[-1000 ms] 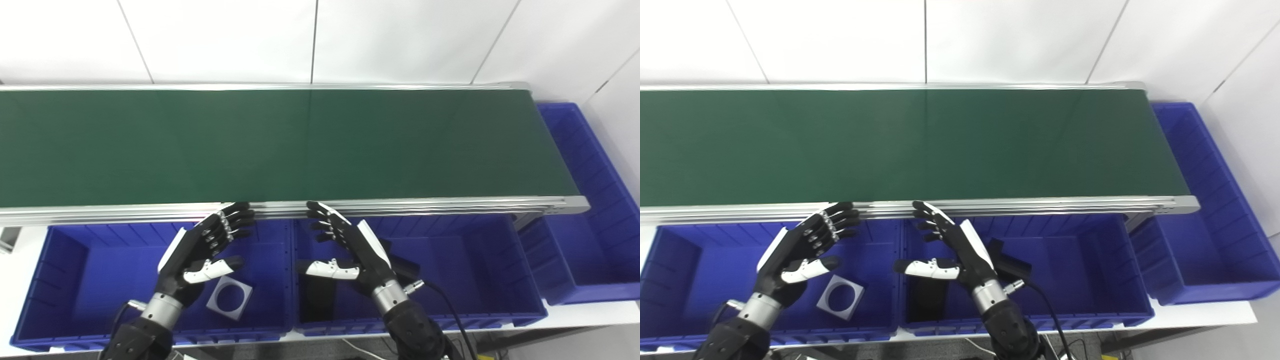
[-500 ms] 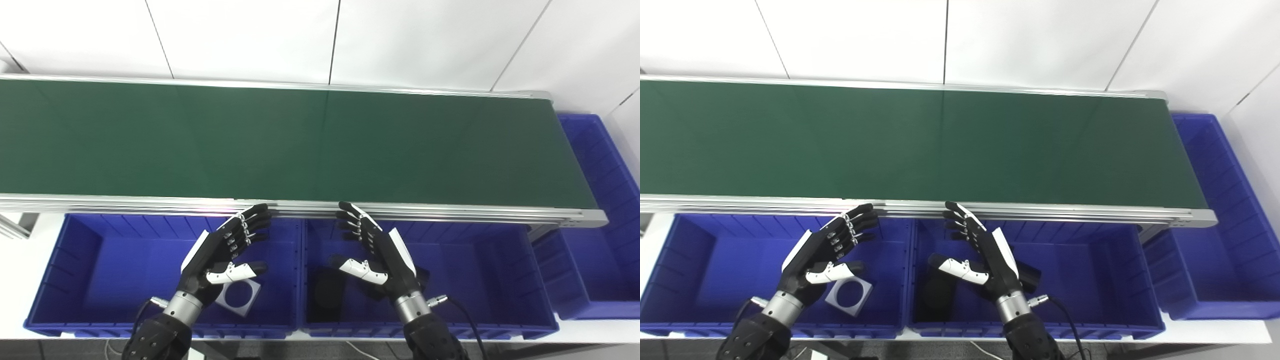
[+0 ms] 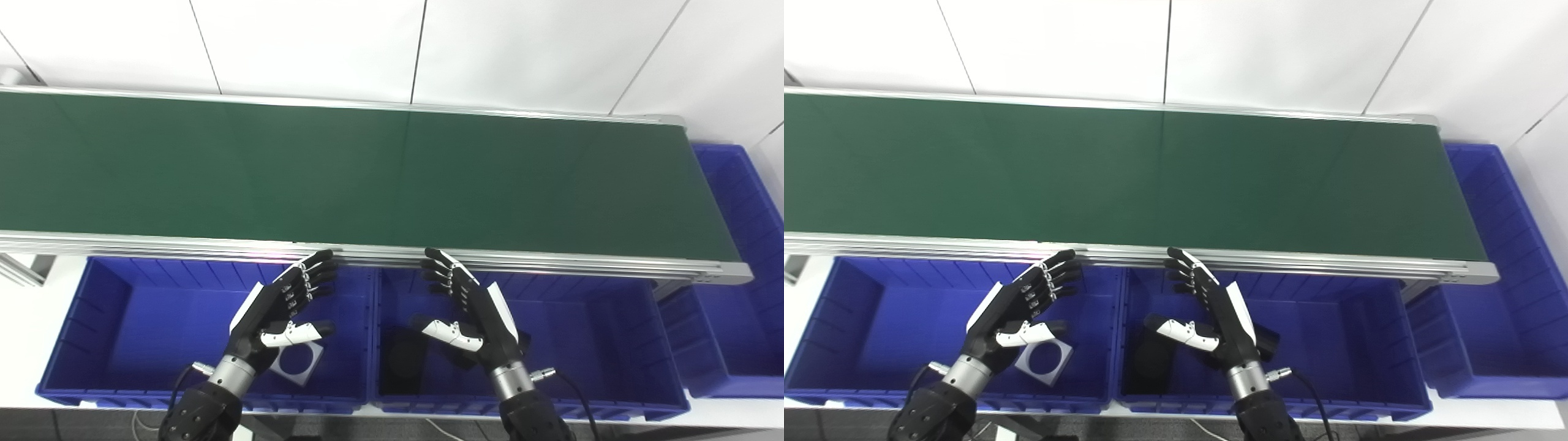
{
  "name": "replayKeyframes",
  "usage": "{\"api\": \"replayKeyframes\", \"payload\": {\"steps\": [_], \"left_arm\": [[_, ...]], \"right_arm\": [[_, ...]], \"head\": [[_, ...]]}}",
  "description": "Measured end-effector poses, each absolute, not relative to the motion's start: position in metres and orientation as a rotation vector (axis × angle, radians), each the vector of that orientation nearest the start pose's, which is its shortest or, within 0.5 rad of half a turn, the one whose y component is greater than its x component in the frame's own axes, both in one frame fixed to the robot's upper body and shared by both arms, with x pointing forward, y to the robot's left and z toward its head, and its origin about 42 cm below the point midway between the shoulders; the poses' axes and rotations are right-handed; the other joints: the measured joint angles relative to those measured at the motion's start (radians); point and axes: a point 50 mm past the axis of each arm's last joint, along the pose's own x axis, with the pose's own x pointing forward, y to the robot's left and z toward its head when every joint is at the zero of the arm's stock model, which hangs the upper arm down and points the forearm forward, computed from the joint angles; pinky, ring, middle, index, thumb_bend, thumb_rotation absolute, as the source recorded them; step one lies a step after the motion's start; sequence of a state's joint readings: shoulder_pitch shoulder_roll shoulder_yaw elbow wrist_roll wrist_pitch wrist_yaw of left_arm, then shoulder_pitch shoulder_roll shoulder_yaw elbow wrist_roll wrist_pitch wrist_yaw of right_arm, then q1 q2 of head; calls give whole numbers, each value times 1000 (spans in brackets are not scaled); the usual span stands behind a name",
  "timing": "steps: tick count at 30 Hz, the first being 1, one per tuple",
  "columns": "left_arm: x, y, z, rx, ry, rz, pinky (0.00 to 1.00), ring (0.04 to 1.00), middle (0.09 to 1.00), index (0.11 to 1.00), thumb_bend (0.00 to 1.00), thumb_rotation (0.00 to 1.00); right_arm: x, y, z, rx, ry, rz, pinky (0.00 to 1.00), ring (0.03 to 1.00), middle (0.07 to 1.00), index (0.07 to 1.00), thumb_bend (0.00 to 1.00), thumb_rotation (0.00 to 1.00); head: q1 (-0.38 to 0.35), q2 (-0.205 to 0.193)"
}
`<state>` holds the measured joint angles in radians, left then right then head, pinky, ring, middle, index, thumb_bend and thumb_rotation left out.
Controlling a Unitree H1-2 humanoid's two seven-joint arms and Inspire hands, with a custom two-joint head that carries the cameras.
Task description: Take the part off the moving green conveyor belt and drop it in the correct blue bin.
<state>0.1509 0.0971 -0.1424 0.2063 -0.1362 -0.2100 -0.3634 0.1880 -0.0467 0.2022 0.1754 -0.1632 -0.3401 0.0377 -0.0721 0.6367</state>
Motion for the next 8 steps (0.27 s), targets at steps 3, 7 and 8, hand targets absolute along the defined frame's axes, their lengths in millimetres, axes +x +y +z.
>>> {"api": "replayKeyframes", "payload": {"steps": [3,7,8], "left_arm": [[210,202,14,-73,153,-433,807,849,849,863,1000,319],[210,200,15,-77,151,-430,811,857,854,859,1000,312],[210,200,15,-78,151,-429,807,858,856,859,1000,312]], "right_arm": [[201,-177,24,-174,13,255,750,805,839,877,760,459],[201,-178,24,-182,14,261,757,816,849,884,789,472],[200,-178,24,-185,15,264,760,819,851,887,796,474]], "head": [[-3,-2],[-3,-3],[-2,-3]]}}
